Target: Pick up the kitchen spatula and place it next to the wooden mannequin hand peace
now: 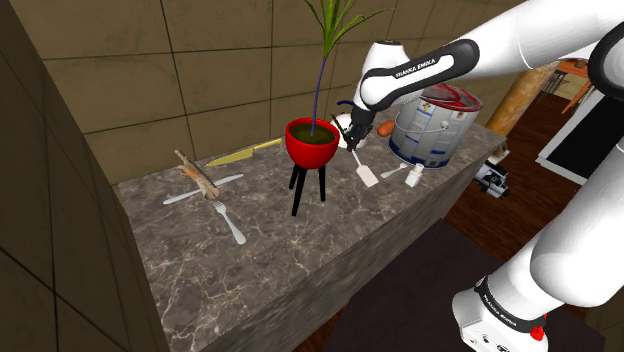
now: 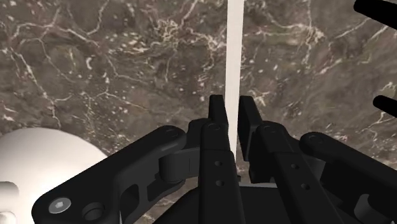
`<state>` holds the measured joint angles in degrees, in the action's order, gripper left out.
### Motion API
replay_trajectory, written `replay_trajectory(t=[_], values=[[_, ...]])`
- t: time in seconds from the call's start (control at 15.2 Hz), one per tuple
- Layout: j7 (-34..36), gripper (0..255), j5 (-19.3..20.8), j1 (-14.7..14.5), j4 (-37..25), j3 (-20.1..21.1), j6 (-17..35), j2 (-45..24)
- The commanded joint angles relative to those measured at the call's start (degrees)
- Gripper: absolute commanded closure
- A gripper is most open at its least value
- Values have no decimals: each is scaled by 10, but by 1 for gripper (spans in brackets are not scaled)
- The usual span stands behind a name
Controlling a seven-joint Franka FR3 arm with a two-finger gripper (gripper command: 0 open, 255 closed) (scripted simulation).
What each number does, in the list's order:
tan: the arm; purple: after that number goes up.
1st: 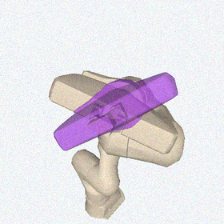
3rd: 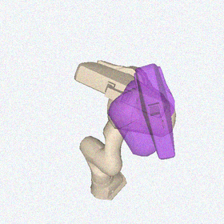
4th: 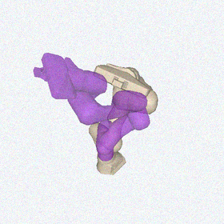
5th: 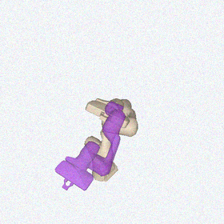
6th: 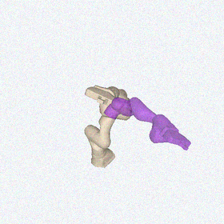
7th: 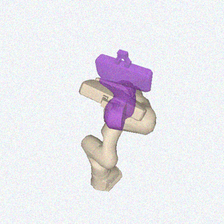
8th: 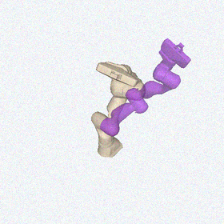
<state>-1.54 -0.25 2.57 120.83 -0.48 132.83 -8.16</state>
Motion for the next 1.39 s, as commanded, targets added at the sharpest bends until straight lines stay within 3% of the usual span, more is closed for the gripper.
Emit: replay_trajectory(t=[0.0, 0.66, 1.12, 1.32], values=[[20, 255, 3, -11, -23, 7, -9, -15], [135, 255, 27, -83, -206, 39, -67, -140], [199, 255, 44, -138, -403, 50, -142, -264], [200, 255, 44, -138, -393, 49, -124, -272]])
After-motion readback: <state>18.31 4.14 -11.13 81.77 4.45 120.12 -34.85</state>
